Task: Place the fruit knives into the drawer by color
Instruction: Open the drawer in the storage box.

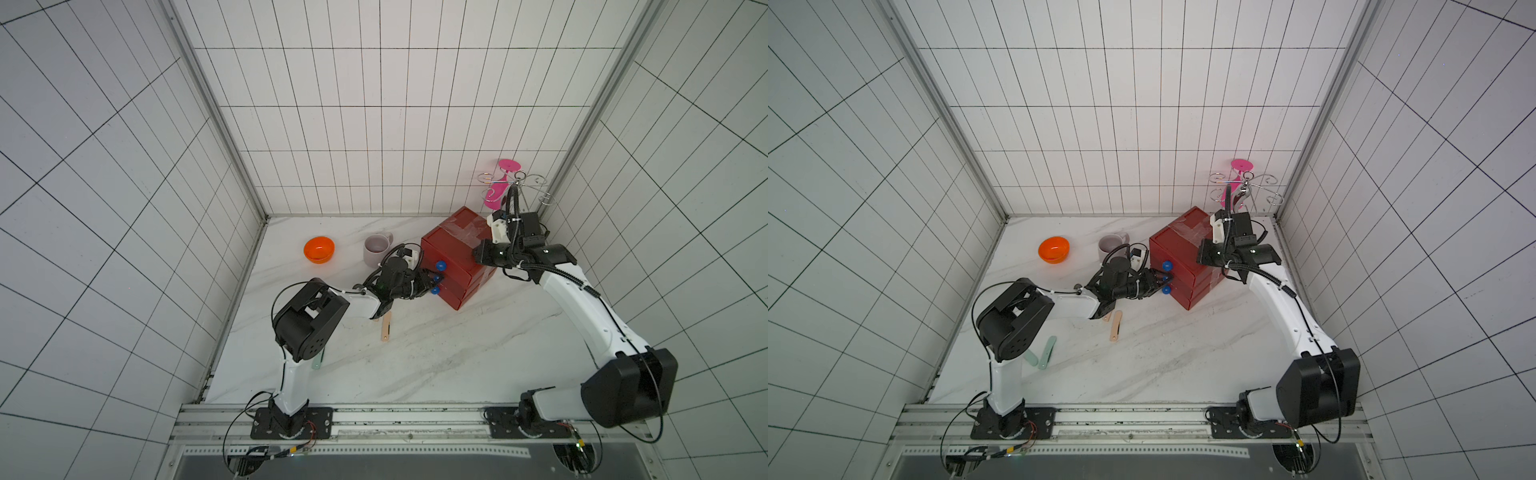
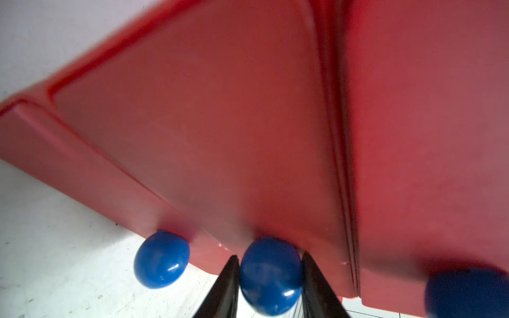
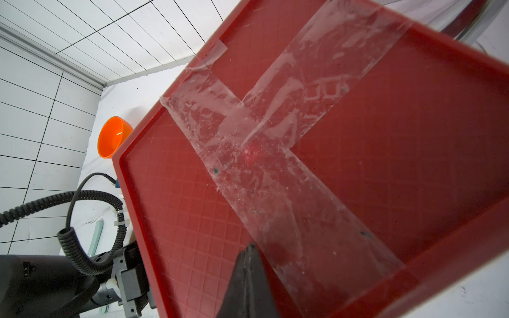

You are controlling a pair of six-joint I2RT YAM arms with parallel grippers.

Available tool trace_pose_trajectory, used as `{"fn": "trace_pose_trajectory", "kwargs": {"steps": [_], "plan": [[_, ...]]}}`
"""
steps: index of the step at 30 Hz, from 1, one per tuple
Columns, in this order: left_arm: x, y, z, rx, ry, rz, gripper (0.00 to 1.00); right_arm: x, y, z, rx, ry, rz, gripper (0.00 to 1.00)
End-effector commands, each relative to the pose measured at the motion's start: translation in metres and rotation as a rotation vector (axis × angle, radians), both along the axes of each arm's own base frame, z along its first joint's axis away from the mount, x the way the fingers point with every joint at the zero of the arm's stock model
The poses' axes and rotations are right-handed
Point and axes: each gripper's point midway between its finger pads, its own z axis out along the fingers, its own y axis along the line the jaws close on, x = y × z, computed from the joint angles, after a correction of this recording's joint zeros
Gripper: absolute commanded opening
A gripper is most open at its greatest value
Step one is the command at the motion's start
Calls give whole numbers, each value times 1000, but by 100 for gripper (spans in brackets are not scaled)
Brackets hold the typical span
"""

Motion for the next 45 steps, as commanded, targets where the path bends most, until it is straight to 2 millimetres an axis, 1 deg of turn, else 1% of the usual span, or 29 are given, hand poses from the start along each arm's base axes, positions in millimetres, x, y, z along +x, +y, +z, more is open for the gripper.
{"fn": "trace_pose_trajectory", "kwargs": {"steps": [1,7,12,24,29,35,41,43,45], "plan": [[8,-5,7,-28,-28,13,38,-96,-19,-106,-118,558,2,4],[10,-4,8,-27,-34,22,34,-95,-19,-107,-120,560,5,4],[7,1,8,-22,-32,34,29,-95,-20,-107,-123,560,1,4],[-11,25,7,-9,-28,77,23,-93,-19,-104,-118,553,-6,4],[-22,36,5,3,-24,80,23,-94,-20,-102,-117,550,-9,4],[-40,56,-4,29,-5,94,23,-94,-20,-99,-115,542,-13,4],[-56,70,-10,61,5,96,24,-96,-20,-99,-113,544,-17,4],[-58,72,-11,77,6,94,26,-97,-19,-99,-110,548,-15,4],[-58,74,-11,86,5,94,33,-97,-19,-98,-108,546,-14,4]]}}
